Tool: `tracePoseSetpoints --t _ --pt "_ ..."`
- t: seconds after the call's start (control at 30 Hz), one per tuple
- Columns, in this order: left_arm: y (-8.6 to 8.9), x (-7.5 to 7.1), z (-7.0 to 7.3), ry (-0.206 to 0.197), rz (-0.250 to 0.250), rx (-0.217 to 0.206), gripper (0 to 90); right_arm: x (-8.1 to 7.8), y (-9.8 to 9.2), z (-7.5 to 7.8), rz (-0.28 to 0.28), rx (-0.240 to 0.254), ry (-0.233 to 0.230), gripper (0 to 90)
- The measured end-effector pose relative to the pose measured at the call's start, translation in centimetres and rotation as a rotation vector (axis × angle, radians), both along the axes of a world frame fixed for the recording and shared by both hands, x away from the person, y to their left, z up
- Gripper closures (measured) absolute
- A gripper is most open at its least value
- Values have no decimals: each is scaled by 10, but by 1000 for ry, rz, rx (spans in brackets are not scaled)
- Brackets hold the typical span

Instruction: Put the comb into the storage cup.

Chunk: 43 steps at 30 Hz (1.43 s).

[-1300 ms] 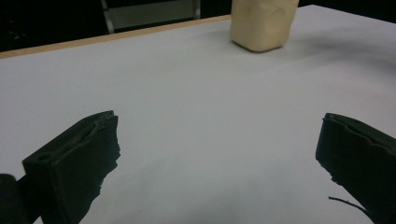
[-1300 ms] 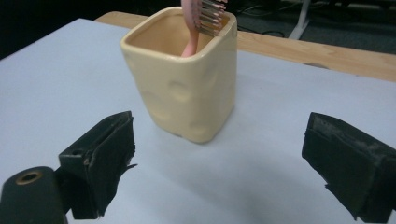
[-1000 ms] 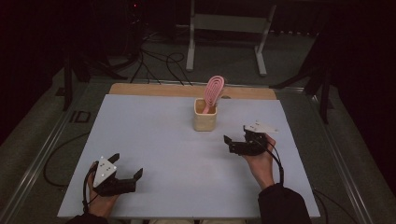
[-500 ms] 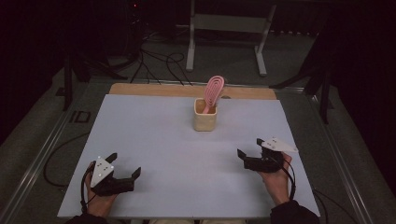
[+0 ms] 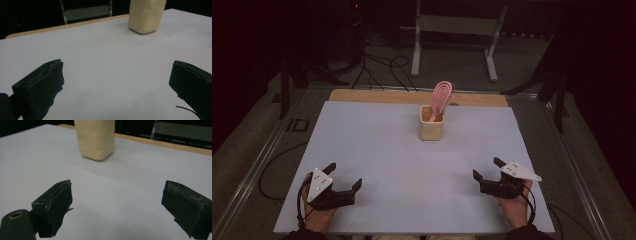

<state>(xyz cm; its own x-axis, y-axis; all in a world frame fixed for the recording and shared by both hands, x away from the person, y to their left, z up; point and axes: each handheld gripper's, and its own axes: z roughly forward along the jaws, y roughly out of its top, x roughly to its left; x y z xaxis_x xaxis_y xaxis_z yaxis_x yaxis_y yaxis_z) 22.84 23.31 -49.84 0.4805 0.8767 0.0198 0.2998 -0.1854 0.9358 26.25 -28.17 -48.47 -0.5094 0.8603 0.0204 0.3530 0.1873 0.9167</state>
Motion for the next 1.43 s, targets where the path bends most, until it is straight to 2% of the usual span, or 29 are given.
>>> tracePoseSetpoints --t 0.17,0.5,0.77,0.97,1.13,1.43 --pt "1 0 0 -6 3 -11 0 -12 -4 0 -8 10 -44 93" --pt "3 1 0 -6 0 -9 0 -27 -10 -3 -21 35 -62 93" --pt "2 3 -1 1 6 -9 0 -26 -10 -7 -21 12 -60 93" --pt "3 2 -2 6 15 -9 0 -25 -13 -8 -29 32 -48 93" --pt "3 2 -3 11 20 -9 0 -26 -11 -9 -27 30 -47 93" --pt "-1 4 -5 21 19 13 0 -26 -13 -10 -34 33 -40 93"
